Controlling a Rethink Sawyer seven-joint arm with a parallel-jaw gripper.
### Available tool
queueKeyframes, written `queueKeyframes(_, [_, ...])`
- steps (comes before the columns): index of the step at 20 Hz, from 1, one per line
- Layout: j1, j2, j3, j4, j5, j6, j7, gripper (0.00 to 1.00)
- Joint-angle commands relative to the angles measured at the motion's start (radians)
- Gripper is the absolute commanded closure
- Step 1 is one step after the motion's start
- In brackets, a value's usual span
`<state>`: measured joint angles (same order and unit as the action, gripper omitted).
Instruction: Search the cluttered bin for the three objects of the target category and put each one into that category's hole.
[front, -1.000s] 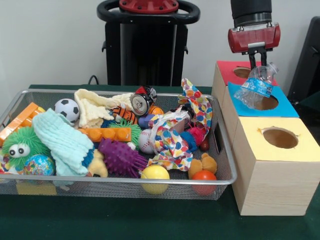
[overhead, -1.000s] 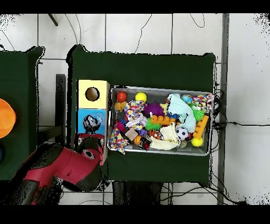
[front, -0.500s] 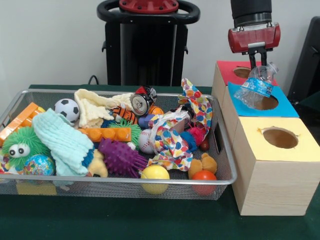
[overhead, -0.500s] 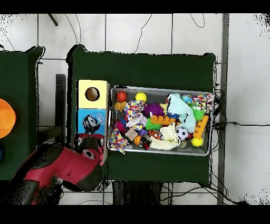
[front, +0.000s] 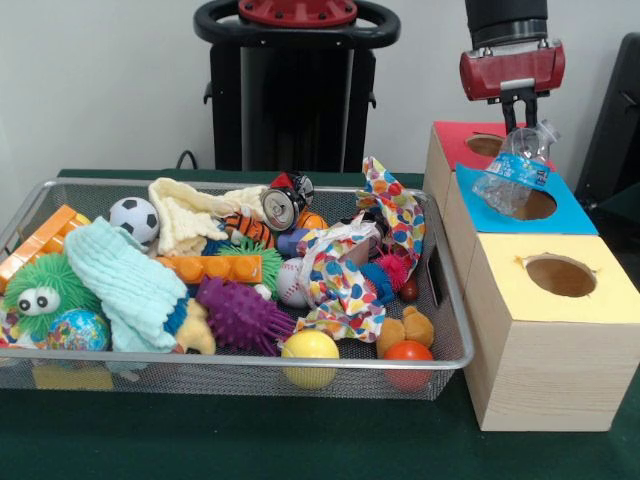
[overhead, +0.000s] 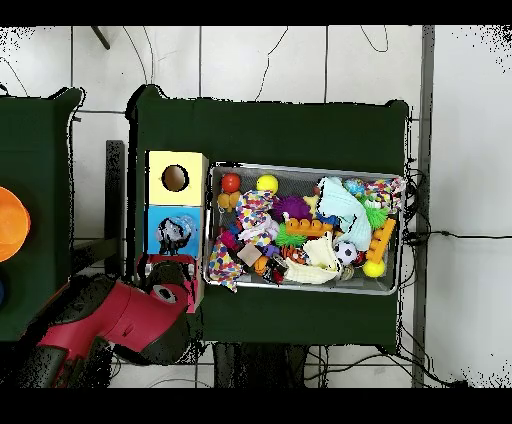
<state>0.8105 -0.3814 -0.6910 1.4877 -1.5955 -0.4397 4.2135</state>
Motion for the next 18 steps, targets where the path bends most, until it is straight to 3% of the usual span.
queueKeyframes(1, [0.016, -0.009, 0.049, -0.039, -0.018, -0.120, 0.420, 1.00])
queueKeyframes(8, [0.033, -0.006, 0.018, -0.050, -0.041, -0.179, 0.472, 1.00])
queueKeyframes(18, [0.018, 0.014, 0.032, -0.048, 0.013, -0.139, 0.401, 1.00])
